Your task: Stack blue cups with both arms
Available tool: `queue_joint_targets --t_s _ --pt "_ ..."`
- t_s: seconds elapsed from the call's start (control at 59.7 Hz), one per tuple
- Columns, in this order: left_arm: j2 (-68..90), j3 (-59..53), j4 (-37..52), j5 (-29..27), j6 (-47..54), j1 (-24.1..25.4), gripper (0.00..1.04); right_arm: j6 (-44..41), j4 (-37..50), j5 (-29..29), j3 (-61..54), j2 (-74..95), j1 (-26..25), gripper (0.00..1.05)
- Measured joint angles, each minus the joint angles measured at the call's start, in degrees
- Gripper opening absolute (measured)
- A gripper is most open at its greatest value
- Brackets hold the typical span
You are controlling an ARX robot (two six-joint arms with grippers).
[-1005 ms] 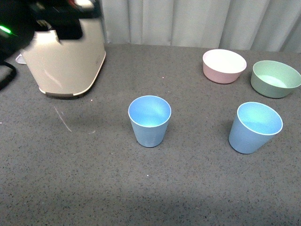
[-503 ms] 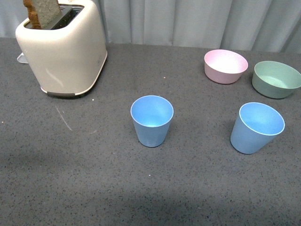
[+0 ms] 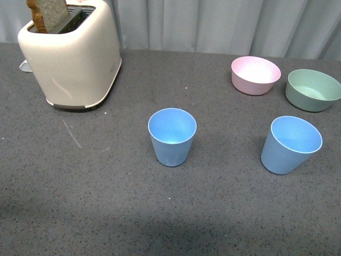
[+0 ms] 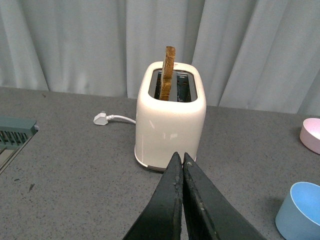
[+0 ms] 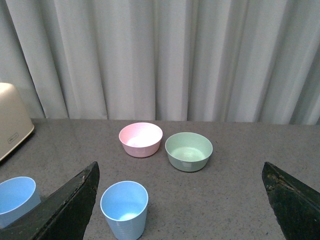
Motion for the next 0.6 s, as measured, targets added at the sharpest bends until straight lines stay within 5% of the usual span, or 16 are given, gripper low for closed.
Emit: queue_joint_targets --t_s 0.603 --pt "-23.4 -0.2 -21.3 0.5 0.0 0.2 0.04 0.0 0.0 0.0 0.0 0.0 0.0 0.95"
